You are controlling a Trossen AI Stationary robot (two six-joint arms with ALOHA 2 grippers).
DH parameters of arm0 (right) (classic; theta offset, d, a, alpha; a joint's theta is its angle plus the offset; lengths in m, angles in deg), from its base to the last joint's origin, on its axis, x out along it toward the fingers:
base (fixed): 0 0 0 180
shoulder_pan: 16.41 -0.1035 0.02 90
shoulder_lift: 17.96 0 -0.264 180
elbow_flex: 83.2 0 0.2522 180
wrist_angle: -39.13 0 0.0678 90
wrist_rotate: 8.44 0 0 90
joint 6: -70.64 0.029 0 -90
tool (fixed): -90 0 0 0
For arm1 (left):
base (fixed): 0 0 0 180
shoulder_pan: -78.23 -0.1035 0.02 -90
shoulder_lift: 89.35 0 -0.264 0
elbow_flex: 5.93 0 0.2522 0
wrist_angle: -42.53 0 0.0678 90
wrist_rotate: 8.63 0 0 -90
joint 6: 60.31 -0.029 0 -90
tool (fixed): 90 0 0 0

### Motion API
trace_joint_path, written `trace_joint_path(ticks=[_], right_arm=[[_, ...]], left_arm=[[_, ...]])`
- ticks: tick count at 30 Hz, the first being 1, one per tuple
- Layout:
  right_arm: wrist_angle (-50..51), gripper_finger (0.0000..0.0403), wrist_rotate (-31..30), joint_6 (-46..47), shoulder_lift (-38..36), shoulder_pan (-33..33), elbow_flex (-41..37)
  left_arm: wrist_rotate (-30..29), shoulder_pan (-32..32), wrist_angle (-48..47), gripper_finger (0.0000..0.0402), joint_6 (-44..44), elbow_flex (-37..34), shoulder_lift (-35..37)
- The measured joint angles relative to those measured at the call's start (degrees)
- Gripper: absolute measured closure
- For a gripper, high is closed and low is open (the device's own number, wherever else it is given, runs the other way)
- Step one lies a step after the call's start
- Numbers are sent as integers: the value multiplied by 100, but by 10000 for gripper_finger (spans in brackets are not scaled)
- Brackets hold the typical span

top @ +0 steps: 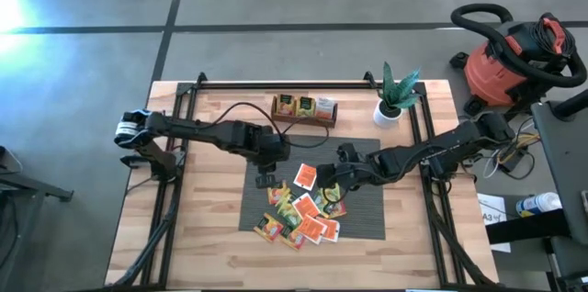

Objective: Pick & Place Tea
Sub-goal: Put the white orange tea bag into the right section of the wooden organizer

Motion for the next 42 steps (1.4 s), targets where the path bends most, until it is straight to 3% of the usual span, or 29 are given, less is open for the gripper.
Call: trace_joint_path(ticks=[10,18,22,24,28,32,35,42], right_arm=[[29,335,286,-960,-2,397,-4],[235,335,2056,-3695,-2,1488,-7],[800,335,3201,-5023,-22,1898,-7],[1174,335,3479,-5525,-37,1967,-9],[1750,335,3498,-6267,-85,1982,-9],[1659,335,3459,-6500,-85,1982,-11],[1259,335,3347,-6302,-124,1981,-11],[752,335,2370,-5823,-332,1897,-11]], left_arm=[[5,10,588,326,819,-688,210],[-29,1,1635,326,1981,-696,215],[-109,-1,2438,326,2758,-696,215],[-171,0,2665,326,3274,-696,215],[-345,0,2729,326,4035,-696,215],[-491,3,2696,326,4728,-705,215],[-504,4,2698,326,4794,-707,215],[94,-65,2700,326,4252,-675,234]])
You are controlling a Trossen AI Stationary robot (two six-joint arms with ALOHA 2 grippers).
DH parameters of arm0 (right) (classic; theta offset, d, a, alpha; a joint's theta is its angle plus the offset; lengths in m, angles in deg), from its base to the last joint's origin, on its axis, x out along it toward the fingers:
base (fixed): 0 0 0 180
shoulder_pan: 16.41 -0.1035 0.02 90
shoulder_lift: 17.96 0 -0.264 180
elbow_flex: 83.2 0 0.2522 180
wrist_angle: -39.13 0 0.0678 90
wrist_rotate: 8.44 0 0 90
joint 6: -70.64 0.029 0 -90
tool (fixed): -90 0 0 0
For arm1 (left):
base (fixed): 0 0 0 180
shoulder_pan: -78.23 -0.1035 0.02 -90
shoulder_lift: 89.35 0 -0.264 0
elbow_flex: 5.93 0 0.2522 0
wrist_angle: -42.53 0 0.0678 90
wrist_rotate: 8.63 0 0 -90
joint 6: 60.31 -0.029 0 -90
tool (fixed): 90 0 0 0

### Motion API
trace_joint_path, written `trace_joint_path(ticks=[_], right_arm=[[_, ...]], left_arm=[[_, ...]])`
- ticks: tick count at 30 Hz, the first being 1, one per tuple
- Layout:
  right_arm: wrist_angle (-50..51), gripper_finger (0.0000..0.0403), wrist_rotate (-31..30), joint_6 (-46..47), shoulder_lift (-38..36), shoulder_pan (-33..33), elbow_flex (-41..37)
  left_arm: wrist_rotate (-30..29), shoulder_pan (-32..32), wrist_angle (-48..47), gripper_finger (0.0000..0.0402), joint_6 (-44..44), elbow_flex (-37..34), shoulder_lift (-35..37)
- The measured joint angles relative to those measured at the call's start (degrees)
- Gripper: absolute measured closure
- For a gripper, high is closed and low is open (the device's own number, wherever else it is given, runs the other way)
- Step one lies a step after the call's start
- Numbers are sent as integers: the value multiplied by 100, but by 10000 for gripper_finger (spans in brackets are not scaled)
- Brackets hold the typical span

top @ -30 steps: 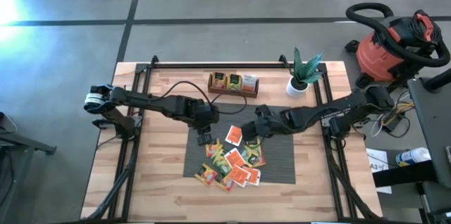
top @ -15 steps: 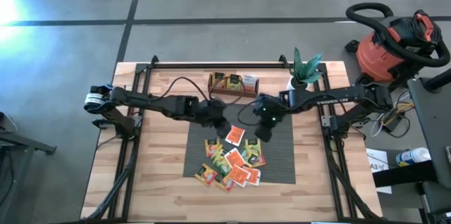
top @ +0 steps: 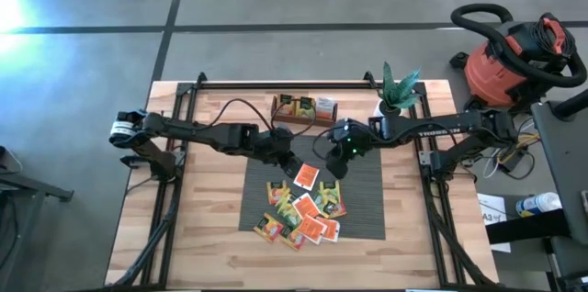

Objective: Pick & Place Tea
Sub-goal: Put the white orange tea bag into the right section of the wooden organizer

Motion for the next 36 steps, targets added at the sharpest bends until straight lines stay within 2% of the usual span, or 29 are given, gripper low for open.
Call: trace_joint_path(ticks=[5,11,14,18,23,27,36], right_arm=[[7,335,-233,18,25,3,-10],[7,335,-294,343,221,5,-63],[6,335,-280,335,426,8,-70],[-3,335,-243,319,762,18,-72],[-212,335,206,207,1211,20,-72],[-708,335,525,106,1571,20,-74],[-1139,335,531,98,1722,20,-68]], left_arm=[[60,1,-45,326,-452,0,-7],[32,-56,61,326,-494,-234,-9],[18,-82,304,326,-295,-576,-9],[41,-91,1136,326,277,-1204,-15],[99,-93,2172,326,783,-1765,-15],[101,-94,2308,326,990,-1965,-54],[405,-86,2395,326,1166,-1914,-576]])
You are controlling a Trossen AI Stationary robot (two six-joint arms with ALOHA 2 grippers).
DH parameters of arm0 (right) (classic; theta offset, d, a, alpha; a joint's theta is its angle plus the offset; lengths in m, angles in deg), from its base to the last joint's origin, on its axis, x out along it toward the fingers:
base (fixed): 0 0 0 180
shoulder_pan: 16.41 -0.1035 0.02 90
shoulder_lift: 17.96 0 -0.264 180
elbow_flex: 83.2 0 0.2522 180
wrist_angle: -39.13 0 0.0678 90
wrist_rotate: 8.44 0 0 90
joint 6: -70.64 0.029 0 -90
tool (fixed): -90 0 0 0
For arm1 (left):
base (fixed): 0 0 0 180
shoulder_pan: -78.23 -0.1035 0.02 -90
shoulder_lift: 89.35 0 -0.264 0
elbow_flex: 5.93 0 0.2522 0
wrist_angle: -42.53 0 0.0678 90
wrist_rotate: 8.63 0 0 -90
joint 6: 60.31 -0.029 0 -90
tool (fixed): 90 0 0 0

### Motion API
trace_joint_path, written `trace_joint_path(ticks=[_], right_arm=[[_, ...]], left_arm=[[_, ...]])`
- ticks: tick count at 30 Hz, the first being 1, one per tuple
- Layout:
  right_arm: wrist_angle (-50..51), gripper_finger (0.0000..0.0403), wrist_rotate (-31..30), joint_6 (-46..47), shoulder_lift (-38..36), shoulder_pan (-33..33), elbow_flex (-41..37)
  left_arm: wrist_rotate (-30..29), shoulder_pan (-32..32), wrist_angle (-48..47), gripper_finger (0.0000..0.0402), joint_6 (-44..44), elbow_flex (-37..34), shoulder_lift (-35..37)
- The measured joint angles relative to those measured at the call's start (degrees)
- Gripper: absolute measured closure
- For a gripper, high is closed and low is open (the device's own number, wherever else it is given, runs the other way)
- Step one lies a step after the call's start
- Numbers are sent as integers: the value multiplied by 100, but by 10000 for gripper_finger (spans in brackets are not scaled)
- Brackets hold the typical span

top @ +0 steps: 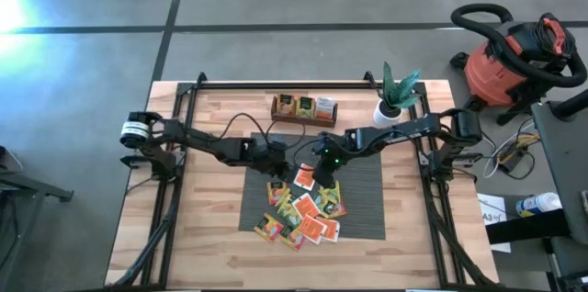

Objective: Pick & Place Tea
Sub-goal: Put the white orange tea bag into the right section of the wooden organizer

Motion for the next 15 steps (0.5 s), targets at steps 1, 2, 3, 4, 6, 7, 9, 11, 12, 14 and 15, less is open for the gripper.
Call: trace_joint_path(ticks=[1,2,3,4,6,7,9,11,12,14,15], right_arm=[[13,335,-1,0,0,0,0],[13,335,-1,0,0,0,0],[2,335,1,0,2,0,0],[-4,335,1,0,10,0,0],[-54,335,3,0,59,-2,0],[-86,335,12,0,91,-1,1],[-113,335,63,-1,176,0,0],[-196,335,137,2,283,0,4],[-165,335,145,0,341,-2,2],[-217,335,152,0,447,-16,1],[-221,335,152,-2,471,-17,2]], left_arm=[[6,0,15,326,-1,54,-74],[23,0,44,326,-5,100,-141],[45,0,39,326,-7,147,-218],[55,0,39,326,-8,197,-300],[81,0,31,326,-55,257,-439],[83,0,8,326,-95,283,-495],[81,-2,29,326,-118,329,-613],[83,-2,31,326,-121,334,-708],[91,-2,32,326,-117,334,-742],[106,-2,39,326,-125,334,-766],[134,-2,50,326,-141,334,-766]])
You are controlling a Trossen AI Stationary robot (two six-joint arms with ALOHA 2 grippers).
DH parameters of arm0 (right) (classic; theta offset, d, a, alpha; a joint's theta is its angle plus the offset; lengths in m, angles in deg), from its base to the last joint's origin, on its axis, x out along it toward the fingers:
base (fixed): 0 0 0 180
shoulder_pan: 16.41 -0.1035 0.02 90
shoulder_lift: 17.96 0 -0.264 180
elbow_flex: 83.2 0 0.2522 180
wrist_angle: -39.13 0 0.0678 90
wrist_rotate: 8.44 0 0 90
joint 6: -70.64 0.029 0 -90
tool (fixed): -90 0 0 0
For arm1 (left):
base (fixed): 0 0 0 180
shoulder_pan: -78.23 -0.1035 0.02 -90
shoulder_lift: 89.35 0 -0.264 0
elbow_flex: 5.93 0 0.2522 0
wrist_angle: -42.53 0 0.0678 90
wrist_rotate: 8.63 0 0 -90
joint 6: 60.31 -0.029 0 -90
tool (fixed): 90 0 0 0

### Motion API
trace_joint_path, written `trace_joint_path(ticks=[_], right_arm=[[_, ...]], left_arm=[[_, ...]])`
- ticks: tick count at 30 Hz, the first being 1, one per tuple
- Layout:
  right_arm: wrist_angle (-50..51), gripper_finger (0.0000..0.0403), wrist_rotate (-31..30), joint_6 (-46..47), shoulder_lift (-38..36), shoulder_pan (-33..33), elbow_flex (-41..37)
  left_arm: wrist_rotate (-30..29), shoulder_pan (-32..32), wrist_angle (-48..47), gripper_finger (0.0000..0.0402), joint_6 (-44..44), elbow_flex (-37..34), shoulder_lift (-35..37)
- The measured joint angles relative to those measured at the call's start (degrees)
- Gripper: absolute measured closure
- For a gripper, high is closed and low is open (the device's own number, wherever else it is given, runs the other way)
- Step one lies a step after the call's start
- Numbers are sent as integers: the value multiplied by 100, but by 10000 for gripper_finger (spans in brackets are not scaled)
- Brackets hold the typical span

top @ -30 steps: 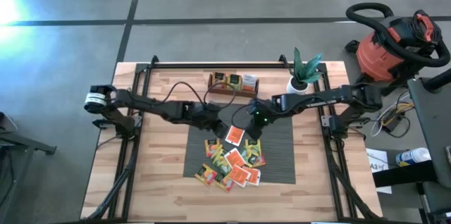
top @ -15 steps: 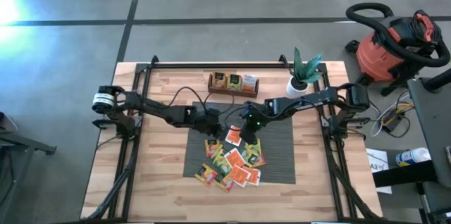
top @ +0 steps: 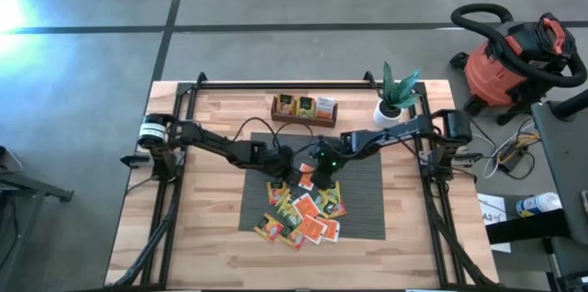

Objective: Pick & Place Tea
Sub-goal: Put the white orange tea bag into the right section of the wooden organizer

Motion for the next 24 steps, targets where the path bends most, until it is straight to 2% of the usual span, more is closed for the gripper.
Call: trace_joint_path(ticks=[8,15,24], right_arm=[[-36,335,2,-42,147,2,2],[-41,335,2,-44,169,2,4],[-34,335,-2,-99,174,2,2]], left_arm=[[19,0,146,326,5,0,-4],[58,2,835,325,12,0,11],[78,-9,586,325,45,0,20]])
